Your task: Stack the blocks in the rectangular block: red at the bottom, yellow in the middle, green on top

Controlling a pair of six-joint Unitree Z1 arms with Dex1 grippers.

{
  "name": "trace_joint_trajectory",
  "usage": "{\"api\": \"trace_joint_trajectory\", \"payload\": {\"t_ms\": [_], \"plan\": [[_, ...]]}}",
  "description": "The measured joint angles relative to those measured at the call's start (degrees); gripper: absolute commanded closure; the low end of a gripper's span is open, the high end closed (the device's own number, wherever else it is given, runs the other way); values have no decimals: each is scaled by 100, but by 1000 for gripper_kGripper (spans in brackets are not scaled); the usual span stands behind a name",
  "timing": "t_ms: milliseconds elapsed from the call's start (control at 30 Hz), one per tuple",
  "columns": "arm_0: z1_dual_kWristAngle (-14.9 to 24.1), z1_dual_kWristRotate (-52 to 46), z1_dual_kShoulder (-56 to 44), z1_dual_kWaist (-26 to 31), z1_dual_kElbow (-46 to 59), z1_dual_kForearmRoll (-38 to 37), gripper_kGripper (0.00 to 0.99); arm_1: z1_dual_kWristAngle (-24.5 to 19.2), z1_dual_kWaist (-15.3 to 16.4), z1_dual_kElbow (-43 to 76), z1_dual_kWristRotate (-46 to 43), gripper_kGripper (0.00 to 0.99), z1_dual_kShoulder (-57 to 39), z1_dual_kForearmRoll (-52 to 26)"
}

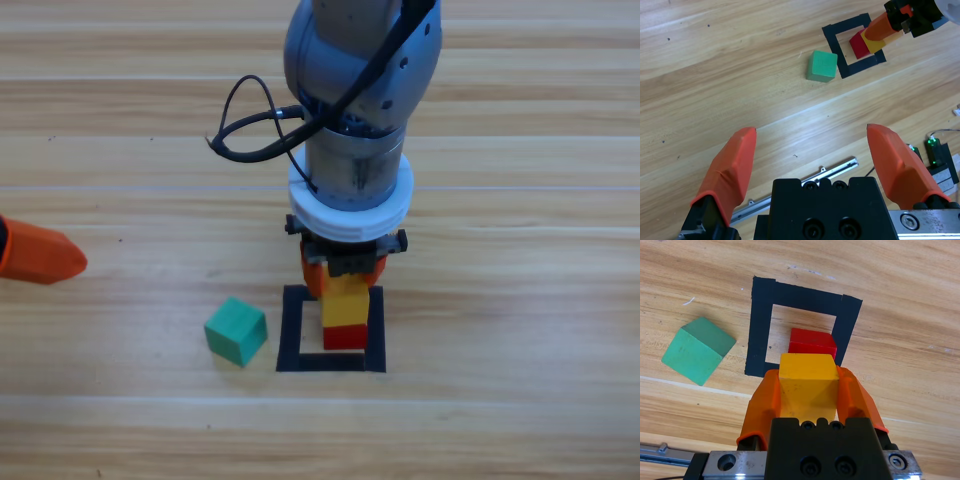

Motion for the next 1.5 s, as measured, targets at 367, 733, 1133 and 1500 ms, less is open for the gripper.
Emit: {"api": "trace_joint_trajectory", "payload": {"t_ms": [367, 733, 1133, 1500], "plan": [[0, 0, 0, 0, 19, -22, 47, -188, 0, 0, 52, 749, 24, 0], [0, 0, 0, 2, 76, -43, 47, -225, 0, -45, 52, 749, 52, 0], [0, 0, 0, 6, 126, -75, 48, -195, 0, -108, 52, 749, 57, 0], [0, 0, 0, 6, 129, -76, 48, 2, 0, -107, 49, 0, 68, 1]]}}
